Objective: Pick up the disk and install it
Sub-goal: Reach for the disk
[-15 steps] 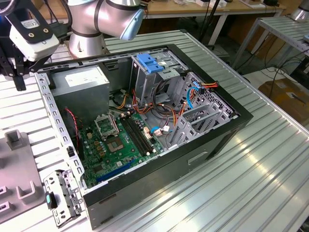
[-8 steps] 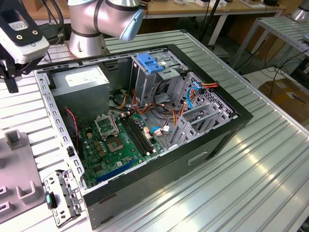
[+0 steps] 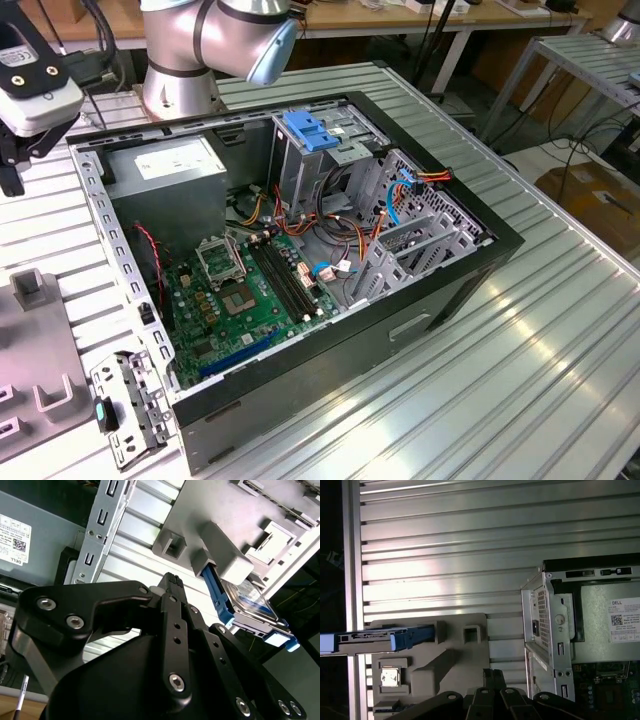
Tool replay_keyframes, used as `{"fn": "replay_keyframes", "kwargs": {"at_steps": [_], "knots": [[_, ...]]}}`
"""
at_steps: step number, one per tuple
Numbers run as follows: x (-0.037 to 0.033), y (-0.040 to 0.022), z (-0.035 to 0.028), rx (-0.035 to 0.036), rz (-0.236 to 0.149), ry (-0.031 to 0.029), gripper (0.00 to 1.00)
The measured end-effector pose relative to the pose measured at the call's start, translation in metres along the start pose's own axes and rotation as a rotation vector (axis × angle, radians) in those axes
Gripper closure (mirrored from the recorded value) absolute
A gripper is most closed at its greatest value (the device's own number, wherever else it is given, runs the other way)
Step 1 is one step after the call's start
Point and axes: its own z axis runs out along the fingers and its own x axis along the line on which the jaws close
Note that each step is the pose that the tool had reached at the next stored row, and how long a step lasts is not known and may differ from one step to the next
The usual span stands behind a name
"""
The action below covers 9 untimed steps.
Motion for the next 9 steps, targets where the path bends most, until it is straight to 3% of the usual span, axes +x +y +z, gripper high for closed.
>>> {"fn": "replay_keyframes", "kwargs": {"at_steps": [9], "knots": [[0.0111,-0.001,0.0019,0.0,0.0,0.0,0.89]]}}
